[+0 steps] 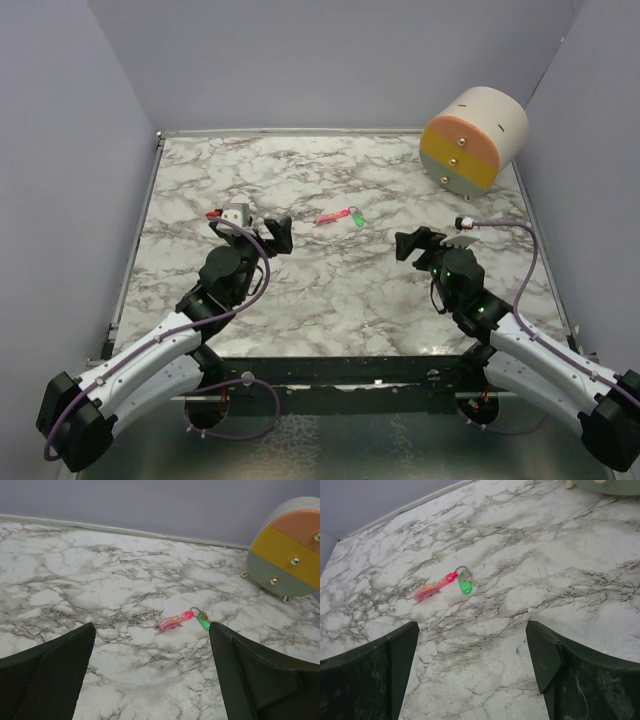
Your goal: Put the keys on the keyring
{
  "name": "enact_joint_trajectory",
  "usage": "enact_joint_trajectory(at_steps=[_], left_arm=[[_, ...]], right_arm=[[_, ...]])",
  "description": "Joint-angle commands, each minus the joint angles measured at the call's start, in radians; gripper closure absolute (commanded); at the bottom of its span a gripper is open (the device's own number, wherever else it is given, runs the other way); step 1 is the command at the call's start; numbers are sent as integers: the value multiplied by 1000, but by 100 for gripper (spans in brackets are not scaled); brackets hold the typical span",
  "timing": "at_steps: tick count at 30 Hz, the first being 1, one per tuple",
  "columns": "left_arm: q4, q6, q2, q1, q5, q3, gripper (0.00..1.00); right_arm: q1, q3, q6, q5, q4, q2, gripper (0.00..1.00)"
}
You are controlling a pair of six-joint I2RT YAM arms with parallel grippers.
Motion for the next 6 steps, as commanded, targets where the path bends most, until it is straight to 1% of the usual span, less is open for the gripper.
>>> enact_joint_trajectory(at_steps=[1, 6], left_arm=[[28, -11, -10, 3, 18, 0, 1], [28, 2, 14, 3, 34, 11, 1]], right_arm=[[3, -5, -18, -36, 0, -23, 10], [3, -5, -17, -30, 10, -11, 10]])
